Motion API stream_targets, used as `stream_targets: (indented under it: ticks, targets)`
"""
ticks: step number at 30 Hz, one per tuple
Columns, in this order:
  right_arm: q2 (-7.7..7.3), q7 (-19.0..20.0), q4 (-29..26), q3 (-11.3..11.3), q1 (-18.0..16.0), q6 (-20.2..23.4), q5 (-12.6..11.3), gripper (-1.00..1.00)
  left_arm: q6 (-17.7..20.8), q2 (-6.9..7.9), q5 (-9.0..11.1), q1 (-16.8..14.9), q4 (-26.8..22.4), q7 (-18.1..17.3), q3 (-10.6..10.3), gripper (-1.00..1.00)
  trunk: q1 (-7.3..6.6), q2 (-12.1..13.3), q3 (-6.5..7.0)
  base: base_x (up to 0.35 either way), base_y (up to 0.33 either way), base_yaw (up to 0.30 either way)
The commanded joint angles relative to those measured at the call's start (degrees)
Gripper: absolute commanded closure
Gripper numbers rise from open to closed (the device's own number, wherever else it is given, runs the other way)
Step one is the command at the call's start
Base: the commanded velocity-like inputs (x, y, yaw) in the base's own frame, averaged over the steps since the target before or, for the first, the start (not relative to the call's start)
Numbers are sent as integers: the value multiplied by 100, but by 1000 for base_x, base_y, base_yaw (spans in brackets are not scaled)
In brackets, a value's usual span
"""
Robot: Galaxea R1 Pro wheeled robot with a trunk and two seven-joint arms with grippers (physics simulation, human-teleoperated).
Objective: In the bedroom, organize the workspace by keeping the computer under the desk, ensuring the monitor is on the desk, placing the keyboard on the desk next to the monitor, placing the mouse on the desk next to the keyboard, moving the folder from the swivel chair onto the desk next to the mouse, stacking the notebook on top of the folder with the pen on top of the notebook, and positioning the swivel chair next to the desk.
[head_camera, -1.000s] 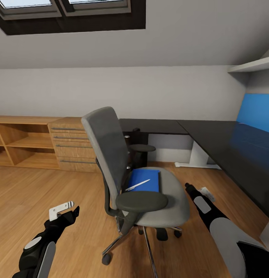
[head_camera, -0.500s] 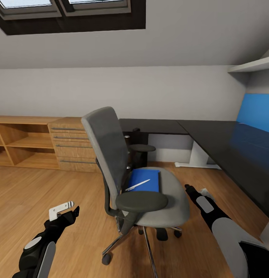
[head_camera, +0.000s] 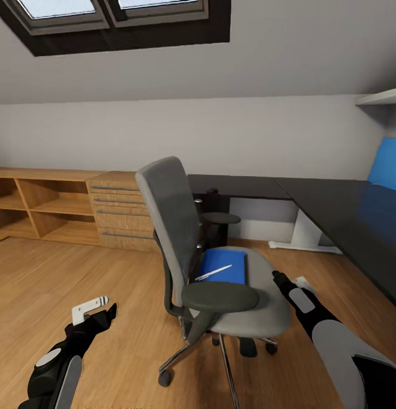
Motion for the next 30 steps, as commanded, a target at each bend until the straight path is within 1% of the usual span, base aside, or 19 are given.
stream_targets:
  ticks: [1,22,26,30]
  targets:
    - [15,-28,-15,-12,4,29,-100,-100,27,-4,59,-6,-4,37,0,-100,-1,-2,-6,0,0,273]
    - [18,-19,-15,-3,4,2,-88,-100,28,-12,56,-6,19,37,-8,-100,-1,-2,-6,0,0,275]
    - [15,-19,-20,-5,5,2,-84,-100,22,-11,44,-6,88,49,-157,-100,-1,-2,-6,0,0,275]
    - [14,-19,-18,-3,4,2,-84,-100,26,-9,44,-6,104,47,-209,-100,-1,-2,-6,0,0,275]
